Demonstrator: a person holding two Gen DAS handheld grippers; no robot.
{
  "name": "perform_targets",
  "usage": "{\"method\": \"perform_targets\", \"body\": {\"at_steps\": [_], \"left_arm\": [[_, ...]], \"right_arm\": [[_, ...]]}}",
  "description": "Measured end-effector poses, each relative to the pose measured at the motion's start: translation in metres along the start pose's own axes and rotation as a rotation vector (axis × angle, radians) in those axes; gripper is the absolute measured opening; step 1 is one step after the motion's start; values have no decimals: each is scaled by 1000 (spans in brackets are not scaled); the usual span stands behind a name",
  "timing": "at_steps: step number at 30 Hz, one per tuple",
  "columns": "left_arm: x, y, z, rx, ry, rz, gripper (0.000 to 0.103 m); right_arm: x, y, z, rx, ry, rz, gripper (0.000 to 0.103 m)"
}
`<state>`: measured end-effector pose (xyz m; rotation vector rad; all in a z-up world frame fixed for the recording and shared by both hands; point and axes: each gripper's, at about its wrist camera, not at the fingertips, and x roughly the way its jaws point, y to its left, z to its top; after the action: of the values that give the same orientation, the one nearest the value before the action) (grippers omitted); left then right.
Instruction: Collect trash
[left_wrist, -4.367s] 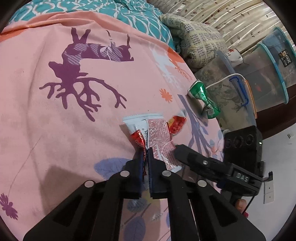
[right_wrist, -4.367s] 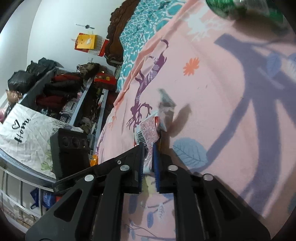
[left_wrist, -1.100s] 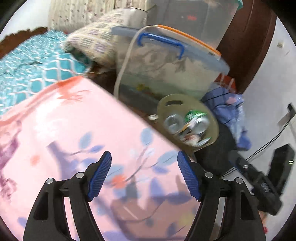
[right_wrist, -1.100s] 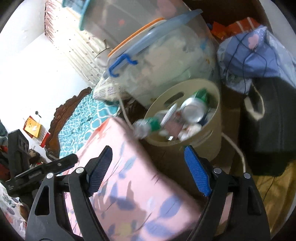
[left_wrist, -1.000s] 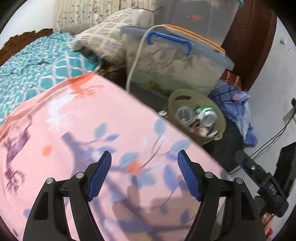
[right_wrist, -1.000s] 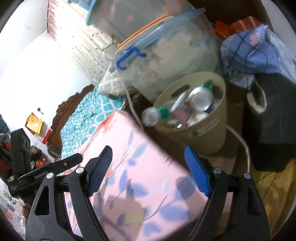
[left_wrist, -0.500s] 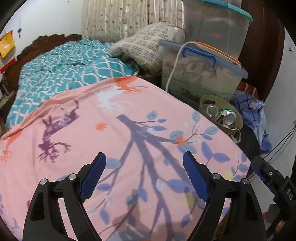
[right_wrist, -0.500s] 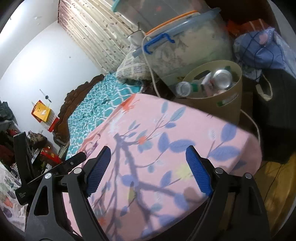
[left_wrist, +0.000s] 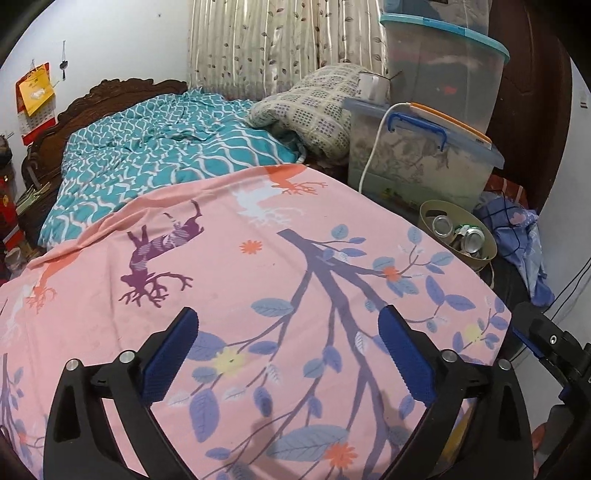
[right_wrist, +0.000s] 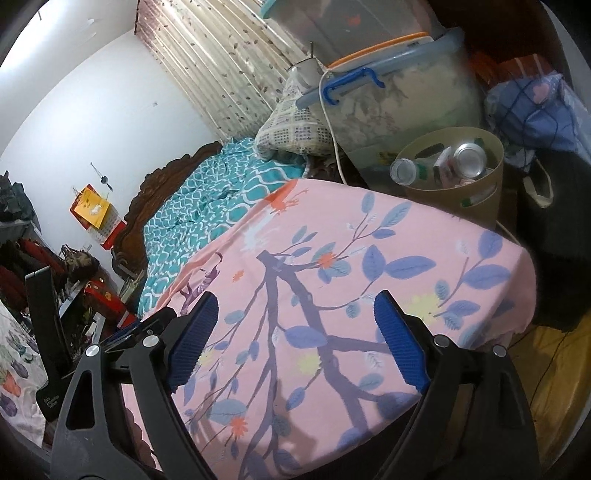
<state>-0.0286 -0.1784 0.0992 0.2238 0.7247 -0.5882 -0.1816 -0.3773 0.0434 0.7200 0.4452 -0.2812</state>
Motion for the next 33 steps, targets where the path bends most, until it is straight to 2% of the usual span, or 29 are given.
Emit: {"method": "perform_targets", "body": {"at_steps": [10, 33], "left_arm": [[-5, 11, 0, -15, -5, 41, 94], [-18, 12, -1, -8, -41, 159, 94]], "right_arm": [[-3, 10, -4, -17, -20, -10, 96], [-3, 3, -8, 34, -40, -60, 99]]}}
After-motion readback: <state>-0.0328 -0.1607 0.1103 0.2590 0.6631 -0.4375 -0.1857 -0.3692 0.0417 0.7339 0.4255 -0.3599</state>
